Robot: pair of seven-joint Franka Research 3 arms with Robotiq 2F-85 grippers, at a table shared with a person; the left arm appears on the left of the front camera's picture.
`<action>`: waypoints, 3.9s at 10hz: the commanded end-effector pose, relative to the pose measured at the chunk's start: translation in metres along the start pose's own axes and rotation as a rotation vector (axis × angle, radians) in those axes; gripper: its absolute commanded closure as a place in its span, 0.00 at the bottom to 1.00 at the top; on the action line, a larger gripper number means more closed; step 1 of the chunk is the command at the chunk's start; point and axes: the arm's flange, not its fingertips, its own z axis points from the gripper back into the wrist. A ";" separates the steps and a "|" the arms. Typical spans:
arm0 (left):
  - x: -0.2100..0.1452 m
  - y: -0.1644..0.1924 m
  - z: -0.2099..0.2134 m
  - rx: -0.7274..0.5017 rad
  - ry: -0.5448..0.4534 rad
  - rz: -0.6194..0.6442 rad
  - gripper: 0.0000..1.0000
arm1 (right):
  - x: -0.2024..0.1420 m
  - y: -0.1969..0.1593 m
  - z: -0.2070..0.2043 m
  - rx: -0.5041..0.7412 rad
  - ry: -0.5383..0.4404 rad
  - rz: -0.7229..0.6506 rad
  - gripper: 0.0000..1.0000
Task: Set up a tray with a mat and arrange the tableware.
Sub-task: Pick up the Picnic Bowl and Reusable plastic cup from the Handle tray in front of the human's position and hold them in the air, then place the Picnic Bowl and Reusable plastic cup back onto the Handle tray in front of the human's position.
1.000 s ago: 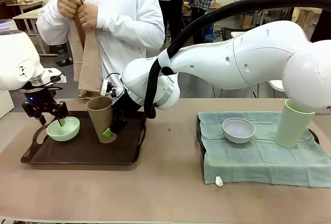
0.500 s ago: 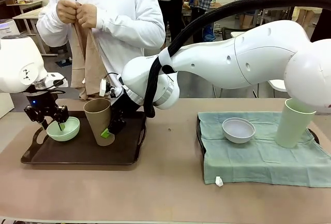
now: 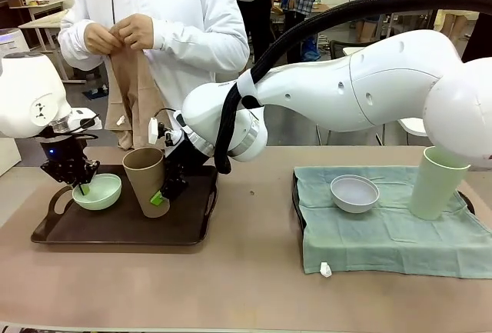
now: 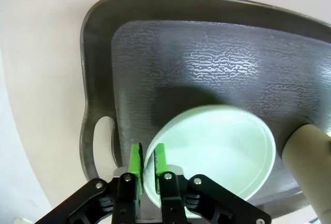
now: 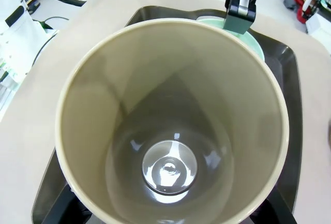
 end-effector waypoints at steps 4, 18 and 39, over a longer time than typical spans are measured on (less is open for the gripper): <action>0.002 -0.002 0.005 0.008 0.009 0.008 1.00 | 0.000 -0.003 0.000 0.012 -0.015 0.014 0.78; -0.027 -0.044 0.296 -0.016 -0.399 -0.061 1.00 | 0.178 0.015 0.189 -0.282 0.062 -0.038 0.82; -0.027 -0.044 0.296 -0.016 -0.399 -0.061 1.00 | 0.178 0.015 0.189 -0.282 0.062 -0.038 0.82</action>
